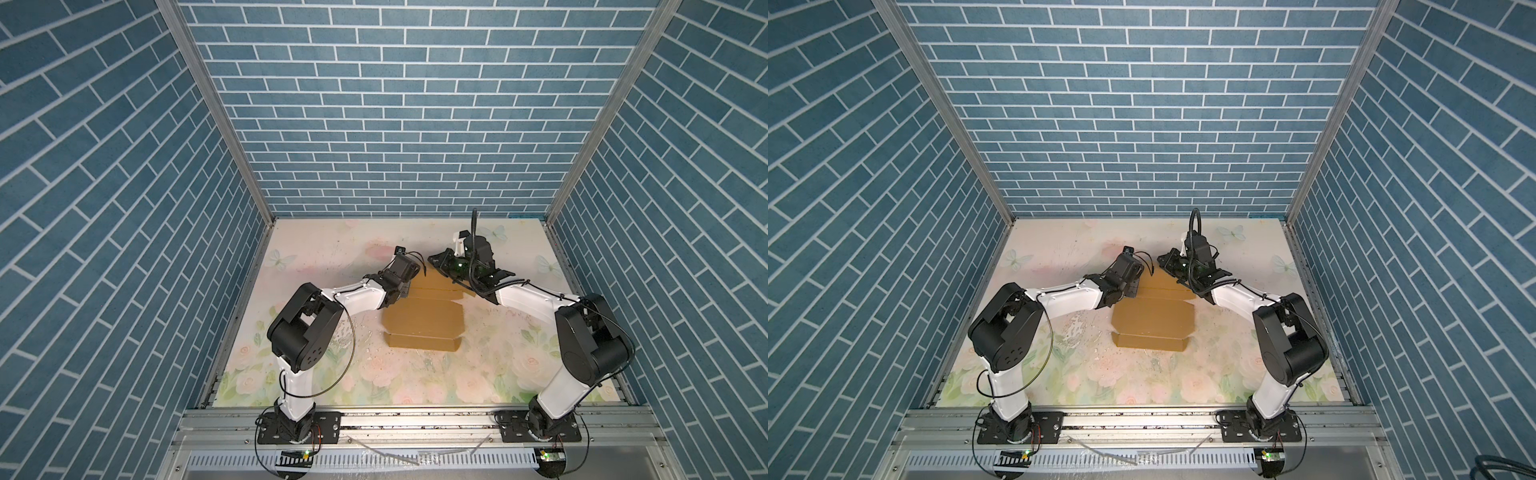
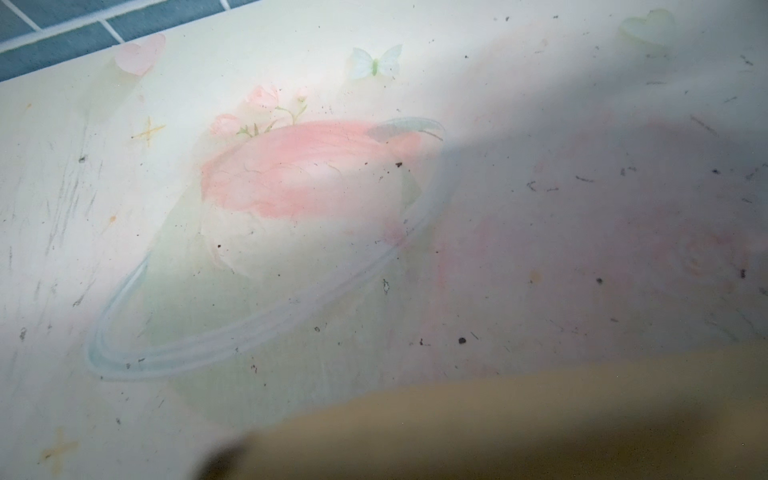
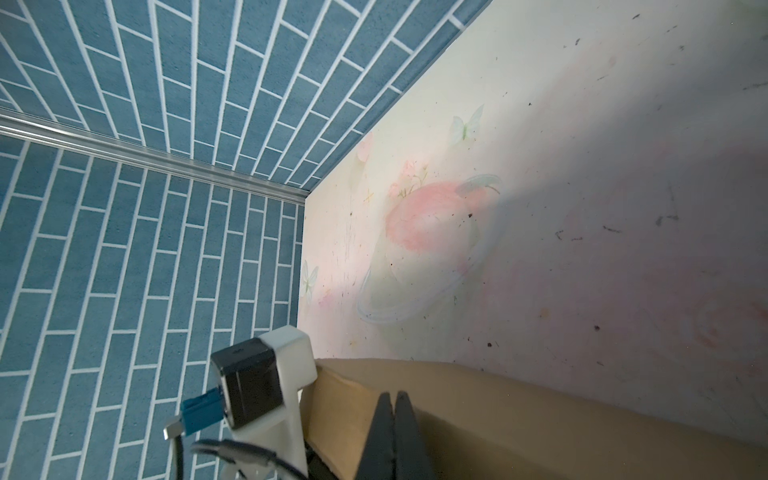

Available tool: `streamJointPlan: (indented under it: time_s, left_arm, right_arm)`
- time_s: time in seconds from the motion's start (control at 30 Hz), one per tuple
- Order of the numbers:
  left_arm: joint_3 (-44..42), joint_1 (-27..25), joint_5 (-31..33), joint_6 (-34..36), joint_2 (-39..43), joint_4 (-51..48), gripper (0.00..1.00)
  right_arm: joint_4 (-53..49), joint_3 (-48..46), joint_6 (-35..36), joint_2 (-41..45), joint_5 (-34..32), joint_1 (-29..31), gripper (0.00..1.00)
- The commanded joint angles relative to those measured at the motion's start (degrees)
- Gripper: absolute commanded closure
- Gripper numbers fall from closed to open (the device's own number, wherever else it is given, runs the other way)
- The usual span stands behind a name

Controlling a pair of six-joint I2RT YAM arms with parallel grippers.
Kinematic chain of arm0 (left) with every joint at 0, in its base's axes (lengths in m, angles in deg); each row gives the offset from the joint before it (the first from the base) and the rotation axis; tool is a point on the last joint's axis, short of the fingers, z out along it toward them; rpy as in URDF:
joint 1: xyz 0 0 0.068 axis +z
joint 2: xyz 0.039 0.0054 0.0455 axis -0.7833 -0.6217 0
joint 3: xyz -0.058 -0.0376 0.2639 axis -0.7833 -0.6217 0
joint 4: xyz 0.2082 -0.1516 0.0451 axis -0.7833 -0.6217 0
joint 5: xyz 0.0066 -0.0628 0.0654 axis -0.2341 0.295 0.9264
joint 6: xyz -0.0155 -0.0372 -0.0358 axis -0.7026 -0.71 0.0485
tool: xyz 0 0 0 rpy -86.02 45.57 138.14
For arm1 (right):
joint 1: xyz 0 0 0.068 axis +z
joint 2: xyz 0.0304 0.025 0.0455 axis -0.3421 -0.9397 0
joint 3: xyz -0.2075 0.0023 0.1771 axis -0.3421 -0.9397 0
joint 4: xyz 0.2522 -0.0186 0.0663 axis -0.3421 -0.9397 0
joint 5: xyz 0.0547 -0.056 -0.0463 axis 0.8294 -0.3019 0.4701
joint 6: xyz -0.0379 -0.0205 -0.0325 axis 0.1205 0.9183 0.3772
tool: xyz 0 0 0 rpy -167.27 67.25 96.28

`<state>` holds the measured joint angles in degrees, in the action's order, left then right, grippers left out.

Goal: Fold the paper box

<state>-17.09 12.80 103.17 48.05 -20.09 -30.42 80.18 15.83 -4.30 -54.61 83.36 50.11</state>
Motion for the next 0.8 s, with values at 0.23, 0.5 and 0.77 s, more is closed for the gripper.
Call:
streamJointPlan:
  time_s: [0.23,0.5,0.77]
  left_arm:
    - [-1.65,0.27,4.22,-1.82,0.42,-3.23,0.95]
    - [-3.40,0.27,3.87,-4.58,1.58,-4.23,0.91]
    - [-3.69,0.27,3.28,-5.71,1.79,-5.52,0.78]
  right_arm:
    - [-8.47,3.65,5.16,4.76,-2.02,-0.08,0.84]
    - [-19.95,5.84,13.01,12.36,-4.42,-2.82,0.79]
    - [-28.88,5.23,18.57,17.61,-4.27,-6.51,0.73]
